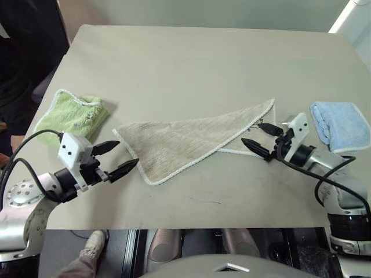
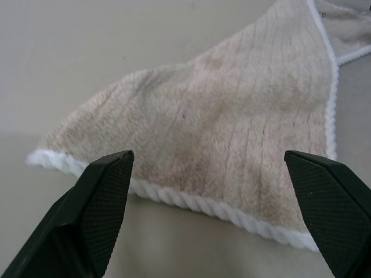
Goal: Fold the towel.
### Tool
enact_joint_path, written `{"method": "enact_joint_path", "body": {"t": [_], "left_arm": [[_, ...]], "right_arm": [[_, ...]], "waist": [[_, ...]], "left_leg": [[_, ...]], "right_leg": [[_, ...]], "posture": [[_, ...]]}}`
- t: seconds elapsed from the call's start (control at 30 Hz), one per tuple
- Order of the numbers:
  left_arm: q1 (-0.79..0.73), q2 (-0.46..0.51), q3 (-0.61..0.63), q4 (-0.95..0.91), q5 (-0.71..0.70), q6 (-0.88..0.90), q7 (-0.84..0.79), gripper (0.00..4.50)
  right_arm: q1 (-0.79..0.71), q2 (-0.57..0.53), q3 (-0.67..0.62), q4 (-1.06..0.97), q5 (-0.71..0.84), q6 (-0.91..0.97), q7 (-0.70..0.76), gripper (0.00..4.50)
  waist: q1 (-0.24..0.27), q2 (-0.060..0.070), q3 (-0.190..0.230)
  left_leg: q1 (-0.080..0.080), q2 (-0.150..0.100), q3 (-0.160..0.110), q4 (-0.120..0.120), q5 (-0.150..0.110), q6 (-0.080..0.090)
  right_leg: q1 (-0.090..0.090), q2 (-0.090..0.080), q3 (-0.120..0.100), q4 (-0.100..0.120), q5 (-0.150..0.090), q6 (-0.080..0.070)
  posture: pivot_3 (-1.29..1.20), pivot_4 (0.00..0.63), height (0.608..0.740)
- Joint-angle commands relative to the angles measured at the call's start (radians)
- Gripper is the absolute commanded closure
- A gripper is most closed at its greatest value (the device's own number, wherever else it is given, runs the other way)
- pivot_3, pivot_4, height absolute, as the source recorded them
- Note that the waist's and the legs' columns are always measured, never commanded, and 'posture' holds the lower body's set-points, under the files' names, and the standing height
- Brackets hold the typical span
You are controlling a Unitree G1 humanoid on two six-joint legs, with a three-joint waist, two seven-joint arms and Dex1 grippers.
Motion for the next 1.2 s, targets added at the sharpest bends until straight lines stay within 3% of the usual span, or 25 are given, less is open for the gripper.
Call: {"method": "enact_joint_path", "body": {"t": [0.03,0.8,1.0,1.2], "left_arm": [[-0.019,0.010,-0.016,-0.035,-0.007,0.005,0.000,0.00],[-0.250,0.094,-0.161,0.112,0.100,-0.055,-0.093,0.00],[-0.251,0.198,-0.286,0.113,0.142,-0.173,-0.353,0.00],[-0.344,0.270,-0.415,0.196,0.210,-0.309,-0.578,0.00]], "right_arm": [[0.018,0.009,-0.011,-0.038,0.006,-0.025,-0.009,0.08],[0.076,0.044,-0.041,-0.080,0.009,-0.073,-0.081,0.08],[-0.027,0.035,-0.010,-0.007,-0.013,-0.085,-0.062,0.08],[-0.013,0.033,-0.017,-0.024,-0.011,-0.084,-0.064,0.08]], "waist": [[0.000,0.000,0.000],[-0.001,0.000,0.000],[-0.001,0.000,0.000],[0.004,0.000,0.000]], "left_leg": [[0.000,0.000,0.000,0.000,0.000,0.000],[0.000,0.000,0.000,0.000,0.000,-0.001],[0.000,0.000,0.000,0.000,-0.001,-0.001],[-0.002,0.000,-0.002,0.000,-0.001,-0.002]], "right_leg": [[0.000,0.000,0.000,0.000,0.000,0.000],[-0.002,0.000,0.000,0.002,0.000,-0.002],[-0.003,0.000,0.000,0.003,0.000,-0.003],[-0.007,0.000,0.000,0.006,-0.003,-0.005]], "posture": [[0.00,0.150,0.735],[0.00,0.150,0.735],[0.00,0.150,0.735],[0.00,0.150,0.735]]}}
